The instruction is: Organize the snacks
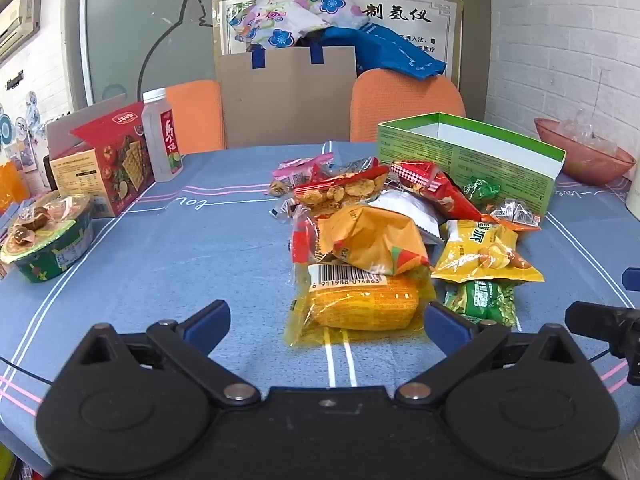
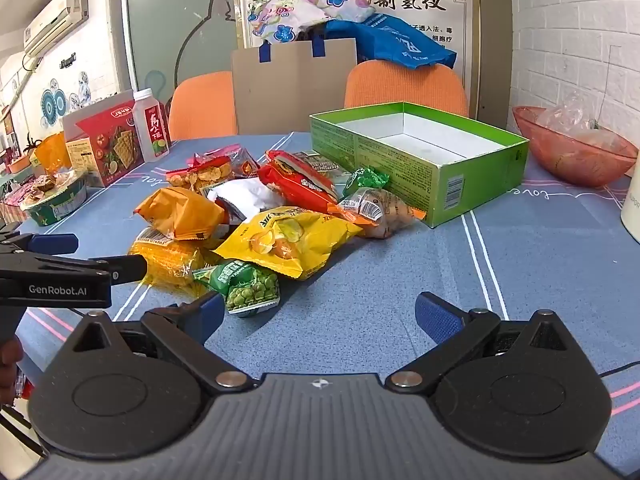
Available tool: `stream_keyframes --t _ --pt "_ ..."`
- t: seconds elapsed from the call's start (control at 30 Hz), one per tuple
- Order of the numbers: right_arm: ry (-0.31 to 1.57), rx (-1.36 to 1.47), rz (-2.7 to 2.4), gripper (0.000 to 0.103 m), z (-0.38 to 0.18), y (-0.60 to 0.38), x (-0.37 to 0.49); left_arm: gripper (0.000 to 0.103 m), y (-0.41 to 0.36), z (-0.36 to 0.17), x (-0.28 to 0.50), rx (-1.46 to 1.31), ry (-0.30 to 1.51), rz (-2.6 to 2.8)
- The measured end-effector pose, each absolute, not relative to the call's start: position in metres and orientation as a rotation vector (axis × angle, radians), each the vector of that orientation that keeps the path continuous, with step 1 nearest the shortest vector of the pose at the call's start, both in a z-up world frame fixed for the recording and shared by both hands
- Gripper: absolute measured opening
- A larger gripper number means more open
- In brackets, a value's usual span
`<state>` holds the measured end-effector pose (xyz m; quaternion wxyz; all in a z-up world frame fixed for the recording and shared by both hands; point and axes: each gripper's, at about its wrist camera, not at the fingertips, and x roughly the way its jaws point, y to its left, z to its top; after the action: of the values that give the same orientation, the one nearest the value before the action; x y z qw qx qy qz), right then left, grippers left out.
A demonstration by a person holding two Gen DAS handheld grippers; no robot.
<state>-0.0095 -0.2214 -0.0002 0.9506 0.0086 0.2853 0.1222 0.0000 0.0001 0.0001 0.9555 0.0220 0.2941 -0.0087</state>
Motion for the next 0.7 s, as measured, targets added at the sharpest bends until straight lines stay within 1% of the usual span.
stream_keyframes --t 0.7 --pt "0.583 0.02 0.248 0.103 -0.0027 -0.2228 -0.0059 0.103 0.003 -0.0037 0.0037 0.035 0.604 -0.013"
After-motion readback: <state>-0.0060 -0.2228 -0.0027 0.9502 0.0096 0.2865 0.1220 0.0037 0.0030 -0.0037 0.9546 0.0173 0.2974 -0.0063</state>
